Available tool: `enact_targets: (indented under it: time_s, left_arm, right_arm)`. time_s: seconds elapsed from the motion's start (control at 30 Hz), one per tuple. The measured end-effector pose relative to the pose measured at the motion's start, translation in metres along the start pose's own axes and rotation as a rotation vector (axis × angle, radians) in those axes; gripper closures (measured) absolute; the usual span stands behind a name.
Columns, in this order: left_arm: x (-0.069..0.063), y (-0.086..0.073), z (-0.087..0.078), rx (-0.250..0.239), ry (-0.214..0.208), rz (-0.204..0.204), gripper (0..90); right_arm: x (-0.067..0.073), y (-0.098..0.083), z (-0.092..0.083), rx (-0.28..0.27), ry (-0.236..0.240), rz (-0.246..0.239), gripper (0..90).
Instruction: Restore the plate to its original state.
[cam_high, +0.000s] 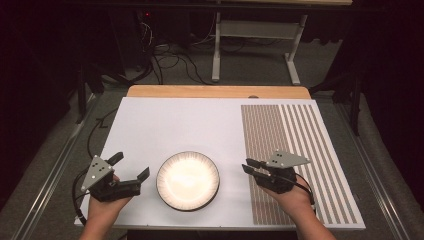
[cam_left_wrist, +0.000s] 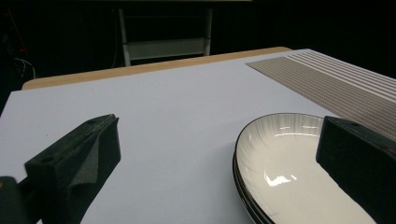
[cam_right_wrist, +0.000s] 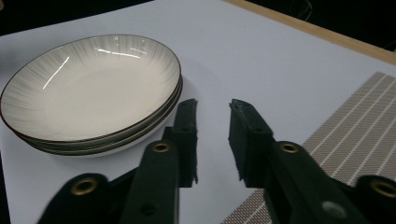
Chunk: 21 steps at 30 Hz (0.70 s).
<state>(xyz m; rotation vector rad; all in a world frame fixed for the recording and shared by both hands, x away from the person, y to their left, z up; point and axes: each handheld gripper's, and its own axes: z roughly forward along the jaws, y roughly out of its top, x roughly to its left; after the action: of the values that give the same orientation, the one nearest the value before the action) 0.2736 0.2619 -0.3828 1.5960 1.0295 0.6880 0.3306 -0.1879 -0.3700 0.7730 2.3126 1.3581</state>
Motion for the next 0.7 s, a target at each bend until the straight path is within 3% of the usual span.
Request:
enact_targets:
  time_s: [0.07,0.27,0.33,0.37,0.4,0.5,0.7]
  left_arm:
    - [0.0,0.0,0.001,0.001,-0.005,-0.002,0.4]
    - [-0.004,-0.001,0.006,0.014,-0.019,0.016,0.3]
    - [-0.005,-0.001,0.006,0.012,-0.022,0.016,0.3]
    - [-0.005,0.0,0.005,0.007,-0.022,0.015,0.2]
    - [-0.005,0.0,0.005,0.007,-0.022,0.015,0.2]
    - [-0.006,0.0,0.005,0.007,-0.025,0.016,0.2]
    - [-0.008,0.001,0.007,0.011,-0.026,0.029,0.2]
  right_arm:
    - [0.0,-0.001,-0.003,-0.013,-0.005,0.014,65.0]
    - [-0.001,-0.007,-0.018,-0.069,-0.064,0.038,41.2]
    - [-0.002,-0.009,-0.02,-0.081,-0.063,0.051,30.0]
    - [-0.001,-0.012,-0.022,-0.091,-0.072,0.052,17.4]
    - [-0.001,-0.012,-0.022,-0.091,-0.072,0.052,17.4]
    - [-0.001,-0.017,-0.021,-0.107,-0.08,0.042,1.4]
    - [0.001,-0.02,-0.021,-0.111,-0.091,0.028,0.5]
